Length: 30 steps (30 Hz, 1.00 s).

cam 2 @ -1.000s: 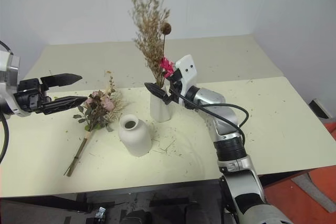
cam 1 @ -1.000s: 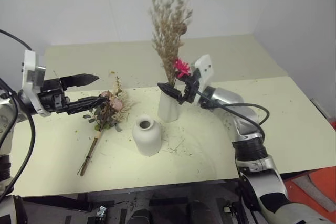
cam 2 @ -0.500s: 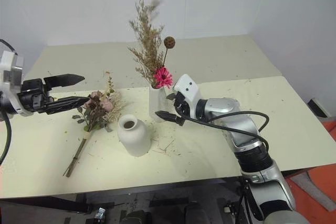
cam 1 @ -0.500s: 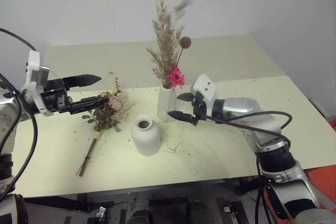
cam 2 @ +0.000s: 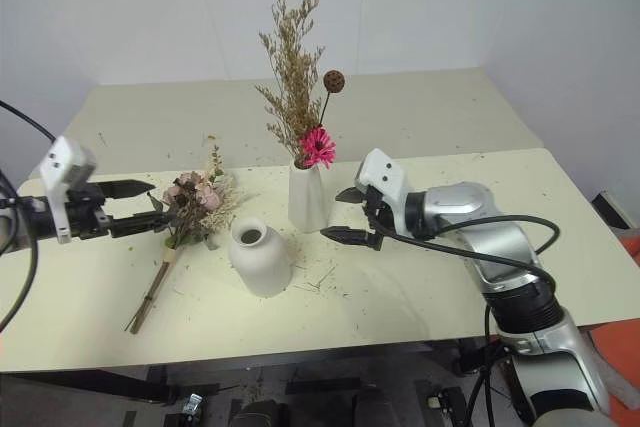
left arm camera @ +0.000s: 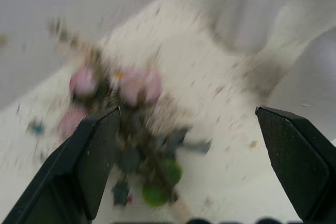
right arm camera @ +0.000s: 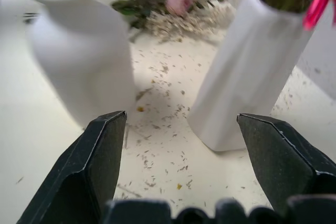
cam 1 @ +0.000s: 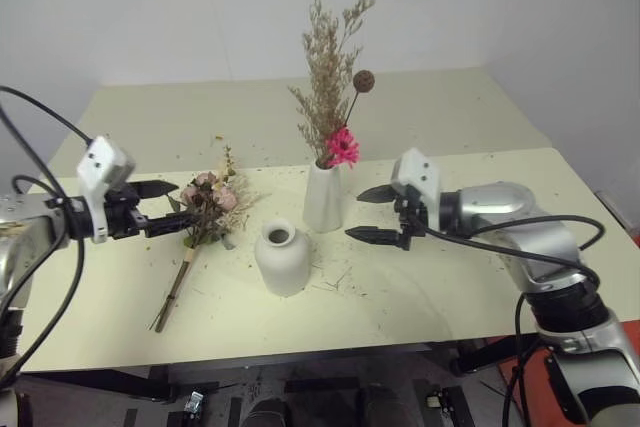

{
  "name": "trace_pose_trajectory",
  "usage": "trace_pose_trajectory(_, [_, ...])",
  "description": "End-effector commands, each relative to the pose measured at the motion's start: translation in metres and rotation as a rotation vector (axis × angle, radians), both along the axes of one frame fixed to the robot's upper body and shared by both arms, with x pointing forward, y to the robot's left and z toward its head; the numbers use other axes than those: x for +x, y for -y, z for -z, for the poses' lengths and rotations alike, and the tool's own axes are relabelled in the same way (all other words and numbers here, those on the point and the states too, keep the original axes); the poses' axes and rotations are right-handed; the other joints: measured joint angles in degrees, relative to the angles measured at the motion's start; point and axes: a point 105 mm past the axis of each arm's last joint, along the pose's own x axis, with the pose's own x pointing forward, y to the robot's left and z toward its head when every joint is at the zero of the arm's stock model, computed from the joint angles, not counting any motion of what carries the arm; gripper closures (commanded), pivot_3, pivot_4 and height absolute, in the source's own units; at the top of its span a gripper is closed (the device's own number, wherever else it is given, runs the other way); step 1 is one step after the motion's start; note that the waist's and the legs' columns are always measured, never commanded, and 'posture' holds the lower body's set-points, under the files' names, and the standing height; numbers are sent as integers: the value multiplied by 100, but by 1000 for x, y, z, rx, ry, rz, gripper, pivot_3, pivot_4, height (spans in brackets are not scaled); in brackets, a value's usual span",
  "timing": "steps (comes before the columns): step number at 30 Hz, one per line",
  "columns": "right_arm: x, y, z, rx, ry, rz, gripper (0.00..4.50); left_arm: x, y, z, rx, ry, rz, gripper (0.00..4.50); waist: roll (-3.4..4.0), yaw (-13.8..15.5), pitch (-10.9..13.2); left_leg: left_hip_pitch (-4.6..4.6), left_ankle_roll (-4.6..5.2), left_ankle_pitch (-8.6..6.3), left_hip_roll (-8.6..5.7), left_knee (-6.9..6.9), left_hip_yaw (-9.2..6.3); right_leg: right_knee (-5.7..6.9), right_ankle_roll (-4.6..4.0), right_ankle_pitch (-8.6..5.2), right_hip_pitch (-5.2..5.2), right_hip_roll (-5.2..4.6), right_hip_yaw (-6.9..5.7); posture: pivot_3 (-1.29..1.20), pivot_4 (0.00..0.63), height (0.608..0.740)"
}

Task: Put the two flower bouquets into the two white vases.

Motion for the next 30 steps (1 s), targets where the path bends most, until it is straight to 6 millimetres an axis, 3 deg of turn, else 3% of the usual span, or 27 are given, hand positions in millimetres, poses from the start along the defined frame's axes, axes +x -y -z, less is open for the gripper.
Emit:
trace_pose_trajectory(1, [-14,2,-24,31,90,-100,448,4,-7,5,133,-31,-84,0,0,-4,0,0,0,0,0,0,0,1,0,0,0,1,-1,0,150,740])
trace_pose_trajectory(4, [-23,6,-36,35,128,-153,448,9,-7,28,216,-122,-154,0,-1,-3,0,-3,0,0,0,0,0,3,0,0,-3,0,1,0,150,740])
trace_pose_trajectory(11, [-24,7,-45,59,169,-151,448,23,-13,58,439,-182,-246,0,-2,73,0,-3,0,0,-1,3,1,4,0,0,-2,0,1,0,150,740])
trace_pose_trajectory(15, [-26,13,-46,52,178,-136,404,31,-19,69,439,-209,-288,865,0,91,-1,-3,0,0,-2,4,1,6,-1,0,-1,-1,0,0,150,740])
trace_pose_trajectory(18, [-27,20,-49,47,179,-128,404,32,-16,69,411,-206,-279,1778,0,90,-2,-1,0,0,-2,7,1,8,-1,0,3,-2,0,0,150,740])
trace_pose_trajectory(22, [-30,27,-51,42,173,-123,404,35,-16,62,393,-176,-295,3052,0,85,-2,0,0,0,-2,10,1,13,-1,0,3,-2,1,0,150,740])
trace_pose_trajectory(26, [-31,36,-50,39,160,-105,404,38,-18,38,386,-82,-337,4240,-1,84,-1,-3,0,0,-2,14,0,14,0,0,2,-2,1,0,150,740])
trace_pose_trajectory(30, [-32,47,-52,61,150,-63,404,46,-5,-7,237,124,-347,4380,-3,107,0,-10,0,0,-2,17,-1,8,0,0,-1,-3,-1,0,150,740])
